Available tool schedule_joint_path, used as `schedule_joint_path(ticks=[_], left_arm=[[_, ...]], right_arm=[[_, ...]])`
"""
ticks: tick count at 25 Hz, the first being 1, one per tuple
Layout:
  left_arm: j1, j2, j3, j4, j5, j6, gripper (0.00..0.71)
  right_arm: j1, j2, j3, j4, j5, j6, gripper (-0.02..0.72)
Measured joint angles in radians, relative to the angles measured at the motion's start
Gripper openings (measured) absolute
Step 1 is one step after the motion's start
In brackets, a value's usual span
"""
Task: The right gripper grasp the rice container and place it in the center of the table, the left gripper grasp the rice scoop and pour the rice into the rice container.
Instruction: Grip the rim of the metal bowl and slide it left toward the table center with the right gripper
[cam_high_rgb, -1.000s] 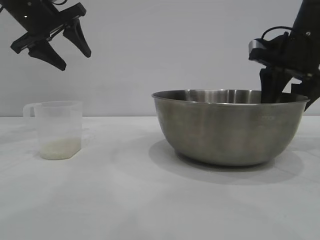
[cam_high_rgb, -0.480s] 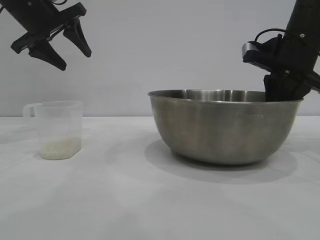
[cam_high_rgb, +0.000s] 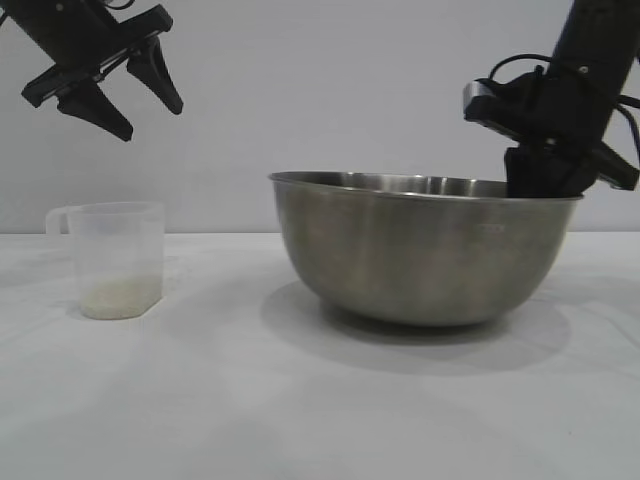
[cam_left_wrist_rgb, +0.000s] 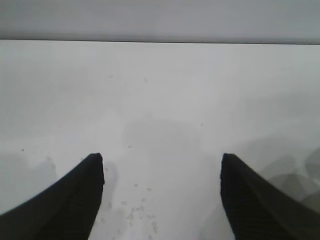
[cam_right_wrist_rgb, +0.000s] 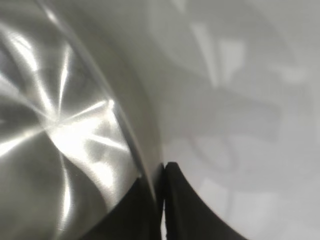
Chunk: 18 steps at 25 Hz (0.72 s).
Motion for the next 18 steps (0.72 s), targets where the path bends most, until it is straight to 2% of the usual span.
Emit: schedule_joint_path(ticks=[9, 10, 11, 16, 18], left_arm=[[0.0, 0.0, 0.0, 0.0, 0.0, 0.0, 0.447], [0.0, 0.0, 0.0, 0.0, 0.0, 0.0, 0.447], [0.0, 0.0, 0.0, 0.0, 0.0, 0.0, 0.447], [0.0, 0.0, 0.0, -0.001, 0.0, 0.0, 0.447], [0.0, 0.0, 0.0, -0.001, 0.0, 0.0, 0.447]], right_arm=[[0.02, 0.001, 0.0, 0.005, -0.005, 0.004, 0.0], [0.02, 0.001, 0.0, 0.005, -0.005, 0.004, 0.052], [0.02, 0.002, 0.0, 0.011, -0.006, 0.006, 0.052], [0.02, 0.002, -0.001, 0.026, -0.006, 0.019, 0.325], [0.02, 0.002, -0.001, 0.026, -0.008, 0.023, 0.404]])
